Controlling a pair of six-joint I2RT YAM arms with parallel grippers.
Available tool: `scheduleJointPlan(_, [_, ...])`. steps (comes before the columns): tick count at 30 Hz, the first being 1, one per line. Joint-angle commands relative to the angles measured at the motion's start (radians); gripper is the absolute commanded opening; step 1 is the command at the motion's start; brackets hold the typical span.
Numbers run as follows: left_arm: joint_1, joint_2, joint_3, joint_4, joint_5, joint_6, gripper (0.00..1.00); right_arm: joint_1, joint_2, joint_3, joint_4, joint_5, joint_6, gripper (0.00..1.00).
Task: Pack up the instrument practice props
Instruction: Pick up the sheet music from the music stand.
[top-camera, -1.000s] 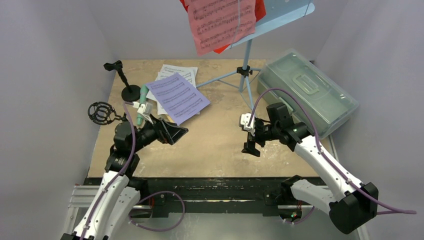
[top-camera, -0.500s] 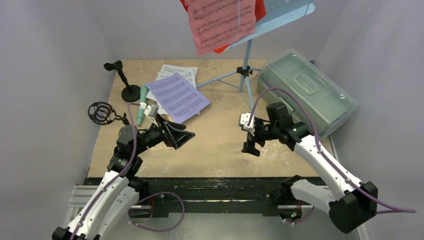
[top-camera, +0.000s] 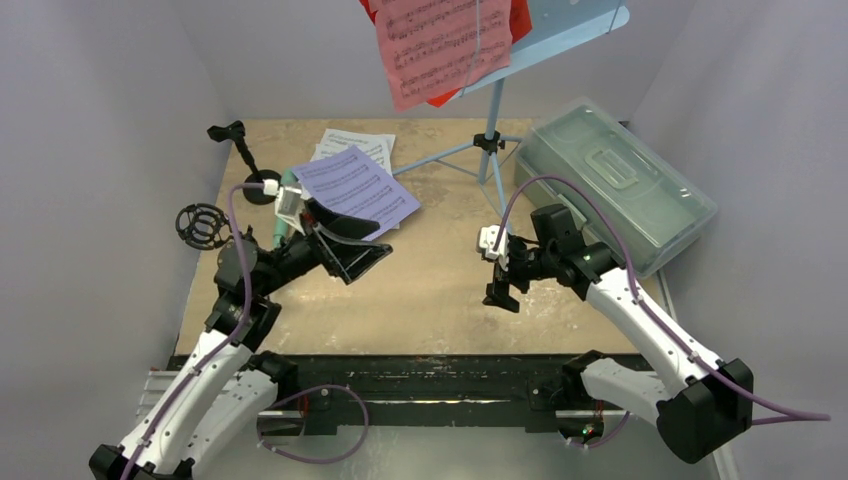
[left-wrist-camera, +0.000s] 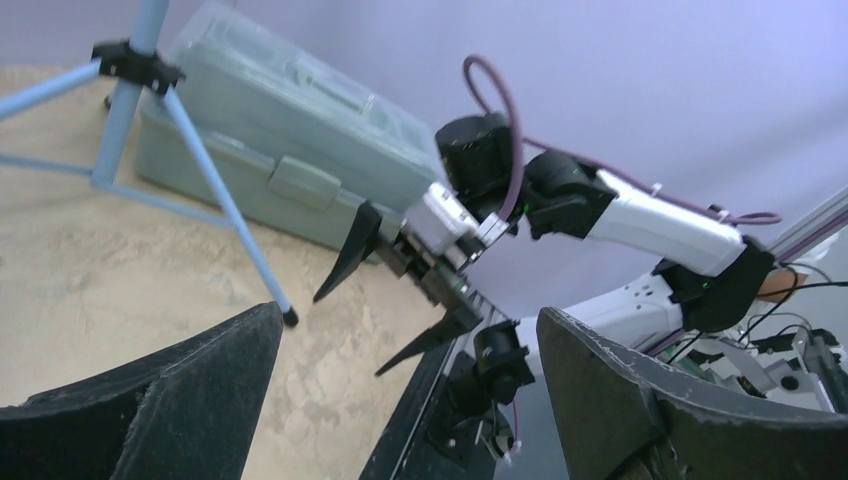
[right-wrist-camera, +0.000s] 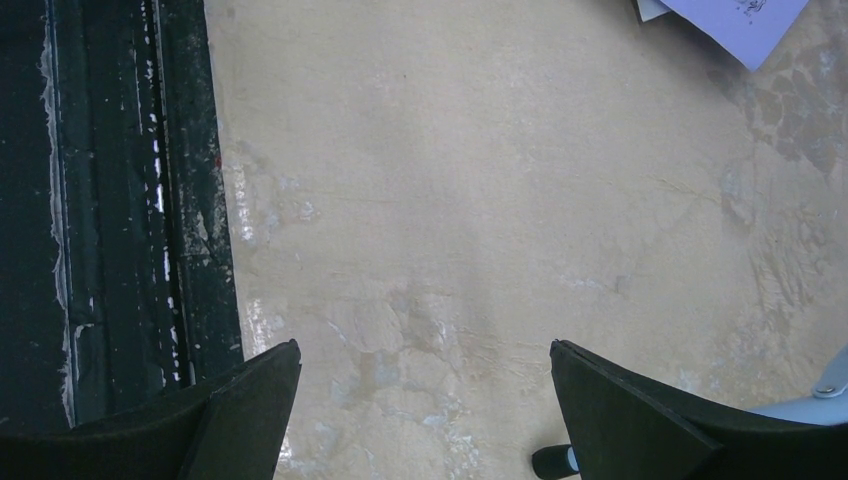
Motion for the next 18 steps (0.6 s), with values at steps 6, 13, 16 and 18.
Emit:
scheduleJointPlan(6, [-0.005,0.175,0.308,0.147,-0.082,-0.031,0.99,-0.006,-0.010,-0.001,0.019,0.004,0.013,0.99])
scheduleJointPlan(13, [-0.005,0.423,0.666,-0.062,-0.191,0.044,0.99,-0.009,-0.028,-0.001,0.016,-0.002,0.011,0.99])
scheduleJointPlan(16, [-0.003,0.508,0.762,-0.114,-0.234,0.073,0.98,-0.008,-0.037,-0.001,0.015,-0.007,0.010,0.99])
scheduleJointPlan(18, [-0.002,0.556,0.805,-0.114,-0.236,0.070,0.95,-0.011,-0.041,-0.001,0.015,-0.008,0.009,0.99])
